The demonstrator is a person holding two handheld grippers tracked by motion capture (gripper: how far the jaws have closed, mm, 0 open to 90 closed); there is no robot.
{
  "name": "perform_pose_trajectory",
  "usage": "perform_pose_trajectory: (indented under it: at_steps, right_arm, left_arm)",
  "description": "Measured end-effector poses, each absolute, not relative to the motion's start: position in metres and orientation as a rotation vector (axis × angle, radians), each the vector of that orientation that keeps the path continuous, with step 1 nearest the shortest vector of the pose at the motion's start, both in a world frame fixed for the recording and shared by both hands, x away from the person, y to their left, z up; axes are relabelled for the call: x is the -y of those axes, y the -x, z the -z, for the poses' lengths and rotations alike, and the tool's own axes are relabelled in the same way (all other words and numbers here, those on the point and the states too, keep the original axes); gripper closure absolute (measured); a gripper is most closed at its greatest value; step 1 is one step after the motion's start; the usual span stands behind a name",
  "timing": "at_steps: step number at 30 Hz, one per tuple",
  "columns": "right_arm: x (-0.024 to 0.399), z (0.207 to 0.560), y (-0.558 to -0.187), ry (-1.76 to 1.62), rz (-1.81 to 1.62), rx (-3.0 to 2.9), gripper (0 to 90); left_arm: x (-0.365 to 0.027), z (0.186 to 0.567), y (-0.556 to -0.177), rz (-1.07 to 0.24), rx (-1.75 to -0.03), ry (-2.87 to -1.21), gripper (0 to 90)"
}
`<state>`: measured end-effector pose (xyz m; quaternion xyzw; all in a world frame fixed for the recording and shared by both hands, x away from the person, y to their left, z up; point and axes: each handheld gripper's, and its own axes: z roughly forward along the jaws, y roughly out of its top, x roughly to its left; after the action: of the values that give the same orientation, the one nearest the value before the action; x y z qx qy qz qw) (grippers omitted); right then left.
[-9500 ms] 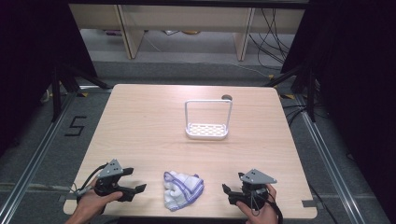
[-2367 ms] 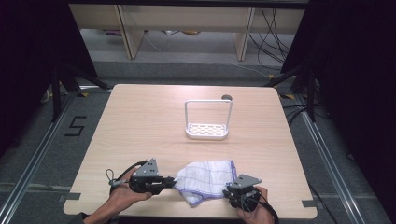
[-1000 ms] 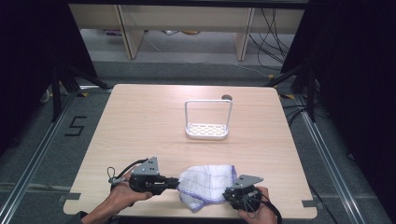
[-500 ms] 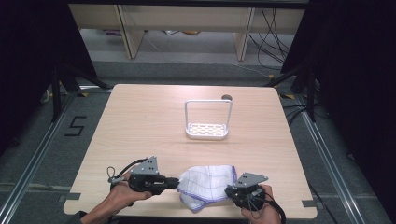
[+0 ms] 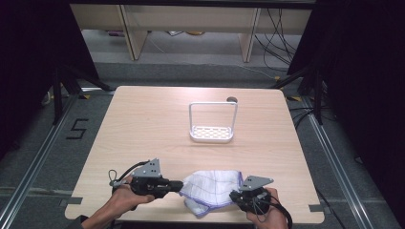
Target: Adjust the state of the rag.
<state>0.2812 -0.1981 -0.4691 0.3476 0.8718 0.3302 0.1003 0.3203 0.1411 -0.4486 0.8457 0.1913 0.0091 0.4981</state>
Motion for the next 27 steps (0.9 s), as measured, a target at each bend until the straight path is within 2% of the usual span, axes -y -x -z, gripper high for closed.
perform_pose_trajectory:
  at_steps: [16,23,27]
  right_arm:
    - [0.2,0.446,-0.285,-0.982,-1.012,-2.555,87.6]
    - [0.197,0.412,-0.295,-0.948,-1.047,-2.529,88.0]
    - [0.195,0.425,-0.299,-0.961,-0.997,-2.549,87.9]
  left_arm:
    - [-0.142,0.414,-0.331,-0.104,-0.453,-1.985,88.1]
    - [-0.144,0.396,-0.348,-0.117,-0.469,-1.931,88.1]
    - [-0.141,0.409,-0.355,-0.109,-0.5,-1.966,88.1]
